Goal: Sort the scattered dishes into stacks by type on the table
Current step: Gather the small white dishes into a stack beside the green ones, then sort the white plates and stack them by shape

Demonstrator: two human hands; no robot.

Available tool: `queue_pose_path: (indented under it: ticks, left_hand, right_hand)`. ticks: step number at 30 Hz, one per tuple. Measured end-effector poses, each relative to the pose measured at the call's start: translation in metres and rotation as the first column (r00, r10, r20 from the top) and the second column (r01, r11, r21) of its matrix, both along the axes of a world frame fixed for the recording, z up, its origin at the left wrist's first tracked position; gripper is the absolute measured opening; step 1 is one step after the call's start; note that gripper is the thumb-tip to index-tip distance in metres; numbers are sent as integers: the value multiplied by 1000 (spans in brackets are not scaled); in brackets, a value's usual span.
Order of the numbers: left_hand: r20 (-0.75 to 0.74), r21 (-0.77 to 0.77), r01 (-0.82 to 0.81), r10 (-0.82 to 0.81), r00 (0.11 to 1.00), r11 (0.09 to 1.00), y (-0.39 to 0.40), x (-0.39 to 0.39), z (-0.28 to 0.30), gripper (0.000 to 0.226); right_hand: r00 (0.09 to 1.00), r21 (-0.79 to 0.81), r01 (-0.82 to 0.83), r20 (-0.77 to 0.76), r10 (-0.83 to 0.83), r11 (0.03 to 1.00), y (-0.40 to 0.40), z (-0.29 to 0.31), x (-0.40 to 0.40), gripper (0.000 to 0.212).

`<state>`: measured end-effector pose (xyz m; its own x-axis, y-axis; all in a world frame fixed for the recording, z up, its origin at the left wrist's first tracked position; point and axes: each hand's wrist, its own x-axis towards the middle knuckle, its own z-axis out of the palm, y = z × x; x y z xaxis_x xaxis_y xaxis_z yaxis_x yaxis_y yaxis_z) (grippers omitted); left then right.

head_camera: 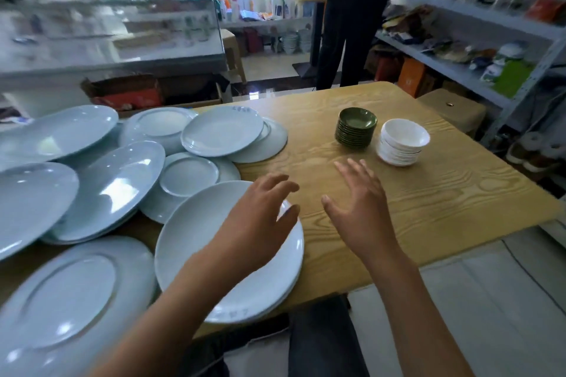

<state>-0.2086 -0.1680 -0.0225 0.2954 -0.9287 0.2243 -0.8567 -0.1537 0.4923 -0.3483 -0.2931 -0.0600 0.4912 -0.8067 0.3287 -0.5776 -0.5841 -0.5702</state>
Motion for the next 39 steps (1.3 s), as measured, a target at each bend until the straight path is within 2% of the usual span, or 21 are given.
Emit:
queue_pose_path:
  ticks: [5,9,14,18,22,27,30,35,39]
  left_hand:
    - [-132,-98,-233,219,967,968,95,16,-31,34]
    - [-169,-160,-348,322,932,924,143,25,-51,32]
    - [-139,-259,-311,283,949,914,164,32,-60,39]
    - [-167,-339,-328,287,943,882,161,30,-67,34]
    - [-196,-353,-342,288,937,871,156,26,-75,35]
    - [-128,-313,-319,293,947,895,160,34,-79,41]
    - [-132,-326,-330,303,944,886,161,42,-78,41]
    - [-101,-370,-296,278,955,881,156,38,-76,41]
    - [-139,-368,-285,251,958,885,151,32,-78,43]
  right_hand:
    - [977,190,-70,210,29,979,60,-7,6,57]
    - [975,209,-91,217,45,974,85,-15,11,52]
    - [972,203,-82,234,33,976,92,-13,19,51]
    - [947,287,64,286,-149,956,93,-19,29,44]
    - [942,420,139,223,-250,897,92,-27,37,43]
    - [963,463,123,158,-218,878,86,-34,35,15]
    - [955,460,82,217,-201,884,83,-34,30,11]
    - [897,436,101,349,-271,894,79,-27,20,10]
    - [789,507,121,473,-392,854,79,-23,7,6]
